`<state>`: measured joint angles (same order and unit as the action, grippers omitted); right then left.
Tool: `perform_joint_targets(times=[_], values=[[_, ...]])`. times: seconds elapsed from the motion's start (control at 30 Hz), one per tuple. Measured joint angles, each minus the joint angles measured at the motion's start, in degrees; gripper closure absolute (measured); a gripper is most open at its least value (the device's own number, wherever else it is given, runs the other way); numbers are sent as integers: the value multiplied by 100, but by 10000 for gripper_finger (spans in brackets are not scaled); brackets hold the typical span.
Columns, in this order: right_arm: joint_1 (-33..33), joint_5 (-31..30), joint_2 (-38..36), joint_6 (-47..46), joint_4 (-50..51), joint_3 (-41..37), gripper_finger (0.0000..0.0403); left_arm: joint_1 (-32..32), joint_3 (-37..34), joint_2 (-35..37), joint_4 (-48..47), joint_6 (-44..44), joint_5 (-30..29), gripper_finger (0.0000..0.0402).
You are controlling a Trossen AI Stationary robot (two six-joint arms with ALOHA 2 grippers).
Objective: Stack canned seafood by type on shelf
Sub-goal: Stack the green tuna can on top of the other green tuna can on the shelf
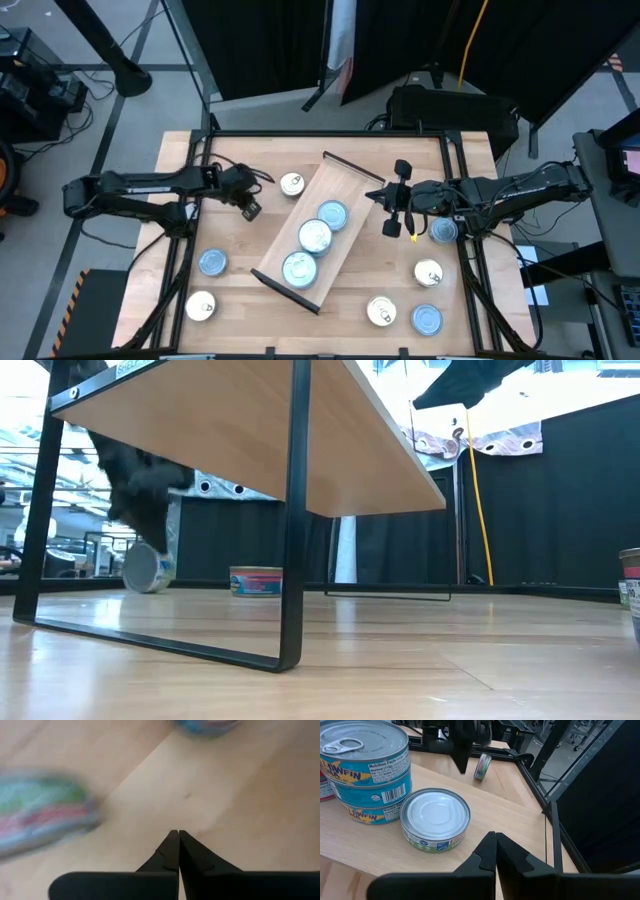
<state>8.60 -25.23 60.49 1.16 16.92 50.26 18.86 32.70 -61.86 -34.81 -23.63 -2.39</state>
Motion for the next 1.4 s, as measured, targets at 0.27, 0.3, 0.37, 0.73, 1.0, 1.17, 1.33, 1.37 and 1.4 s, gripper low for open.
perform_joint_targets(times=[0.27,0.3,0.37,0.73,1.0,1.17,1.33,1.37,1.4], values=[[0,0,0,98,18,0,403,-47,1682,604,-1512,898,-622,397],[0,0,0,106,17,0,403,17,1921,590,-1818,954,-624,395],[-1,0,0,113,18,0,403,125,2384,537,-2344,712,-761,393],[0,0,0,275,153,0,403,166,2842,497,-3359,11,-1437,391],[0,2,0,275,275,0,403,166,2840,500,-4058,598,-697,390],[0,2,0,275,276,0,403,163,2840,501,-4314,1305,-337,390],[0,2,0,282,276,0,403,163,2840,500,-4234,2486,-546,390],[0,2,0,293,276,0,403,163,2840,500,-4232,2566,-734,390],[0,2,0,296,281,0,403,164,2840,500,-4233,2558,-917,390]])
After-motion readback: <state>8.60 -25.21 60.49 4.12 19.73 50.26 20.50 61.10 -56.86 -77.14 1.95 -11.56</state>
